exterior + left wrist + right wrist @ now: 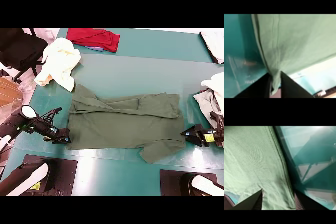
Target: Fold the shirts.
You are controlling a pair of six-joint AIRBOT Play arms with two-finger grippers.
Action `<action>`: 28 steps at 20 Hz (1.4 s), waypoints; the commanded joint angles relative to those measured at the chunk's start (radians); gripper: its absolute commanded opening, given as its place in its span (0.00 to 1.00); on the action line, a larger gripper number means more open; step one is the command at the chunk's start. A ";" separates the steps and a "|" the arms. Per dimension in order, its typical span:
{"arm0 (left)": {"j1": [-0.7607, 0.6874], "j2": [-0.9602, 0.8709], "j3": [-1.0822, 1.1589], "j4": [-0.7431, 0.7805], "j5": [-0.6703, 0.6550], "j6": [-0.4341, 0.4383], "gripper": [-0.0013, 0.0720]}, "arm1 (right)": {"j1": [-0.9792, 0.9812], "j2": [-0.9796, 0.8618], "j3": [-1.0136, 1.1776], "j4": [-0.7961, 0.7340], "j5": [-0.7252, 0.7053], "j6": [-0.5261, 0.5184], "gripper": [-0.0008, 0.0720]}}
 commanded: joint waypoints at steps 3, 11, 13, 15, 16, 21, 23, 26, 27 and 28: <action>0.000 -0.005 0.000 -0.012 -0.003 0.014 0.06 | 0.006 0.000 0.000 -0.002 -0.002 0.002 0.64; 0.000 -0.003 0.072 -0.011 -0.030 -0.006 0.06 | -0.075 -0.001 0.000 -0.026 0.053 0.002 0.58; 0.000 -0.004 0.072 -0.062 -0.029 -0.005 0.06 | -0.026 -0.001 0.000 0.027 0.053 -0.043 0.21; 0.000 -0.005 0.071 -0.087 -0.021 0.007 0.06 | 0.066 -0.001 0.001 0.087 0.032 -0.065 0.05; 0.000 -0.004 0.071 -0.100 -0.022 0.017 0.06 | 0.106 0.000 0.002 0.105 0.020 -0.066 0.05; 0.000 -0.004 0.125 -0.139 -0.012 0.021 0.06 | 0.182 0.102 0.013 0.156 0.026 -0.056 0.04; 0.000 -0.004 0.139 -0.138 0.006 0.021 0.06 | 0.161 0.179 0.013 0.140 0.021 -0.050 0.04; 0.000 -0.004 0.140 -0.180 0.000 0.022 0.06 | 0.080 0.262 0.035 0.175 0.059 -0.052 0.04; 0.000 -0.004 0.148 -0.218 0.002 0.025 0.06 | 0.062 0.286 0.056 0.191 0.073 -0.053 0.04; 0.000 -0.004 0.167 -0.240 0.007 0.025 0.06 | 0.057 0.309 0.082 0.203 0.074 -0.050 0.04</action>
